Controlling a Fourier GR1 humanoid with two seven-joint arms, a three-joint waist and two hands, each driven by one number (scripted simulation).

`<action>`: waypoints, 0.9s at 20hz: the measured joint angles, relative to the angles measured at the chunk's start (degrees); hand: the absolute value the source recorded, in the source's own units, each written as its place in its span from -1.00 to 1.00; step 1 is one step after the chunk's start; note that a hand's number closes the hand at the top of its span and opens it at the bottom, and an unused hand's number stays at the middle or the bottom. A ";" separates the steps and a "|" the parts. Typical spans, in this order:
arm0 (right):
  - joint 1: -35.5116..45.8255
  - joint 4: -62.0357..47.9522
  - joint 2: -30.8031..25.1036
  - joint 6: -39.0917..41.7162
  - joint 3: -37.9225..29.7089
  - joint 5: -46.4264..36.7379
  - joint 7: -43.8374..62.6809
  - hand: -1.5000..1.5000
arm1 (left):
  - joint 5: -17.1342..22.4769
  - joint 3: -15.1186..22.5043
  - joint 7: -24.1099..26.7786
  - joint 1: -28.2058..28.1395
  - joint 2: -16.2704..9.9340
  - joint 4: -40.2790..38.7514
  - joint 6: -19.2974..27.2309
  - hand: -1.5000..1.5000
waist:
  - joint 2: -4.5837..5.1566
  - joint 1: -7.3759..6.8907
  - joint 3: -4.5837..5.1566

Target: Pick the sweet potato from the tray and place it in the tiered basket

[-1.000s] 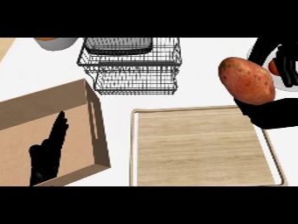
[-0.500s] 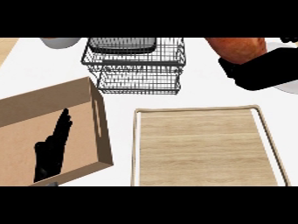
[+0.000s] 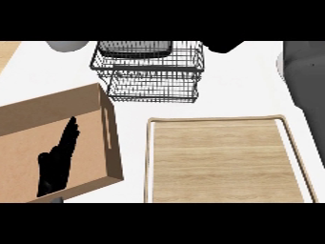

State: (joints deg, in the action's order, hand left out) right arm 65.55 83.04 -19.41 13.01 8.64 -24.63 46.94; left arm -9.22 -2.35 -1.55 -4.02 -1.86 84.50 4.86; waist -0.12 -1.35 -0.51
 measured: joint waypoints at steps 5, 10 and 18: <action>2.12 -9.11 3.65 -2.33 1.63 -3.07 -5.79 1.00 | -0.32 -0.06 -0.57 0.09 0.15 0.21 0.42 0.00 | 0.09 -0.05 0.05; 4.81 -19.32 7.63 -5.65 2.78 -6.60 -10.40 1.00 | -0.40 -0.08 -0.49 0.67 0.16 -0.18 0.41 0.00 | 0.19 -0.26 0.05; 6.45 -33.17 13.06 -13.19 2.08 -11.00 -15.52 1.00 | -0.48 -0.11 0.33 0.53 0.27 -0.27 0.49 0.00 | 0.25 -0.26 0.04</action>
State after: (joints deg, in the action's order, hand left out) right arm 71.99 49.87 -6.36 -0.18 10.72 -35.63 31.42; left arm -9.71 -2.46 -1.22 -3.49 -1.59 84.23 5.35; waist 0.13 -1.61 -0.47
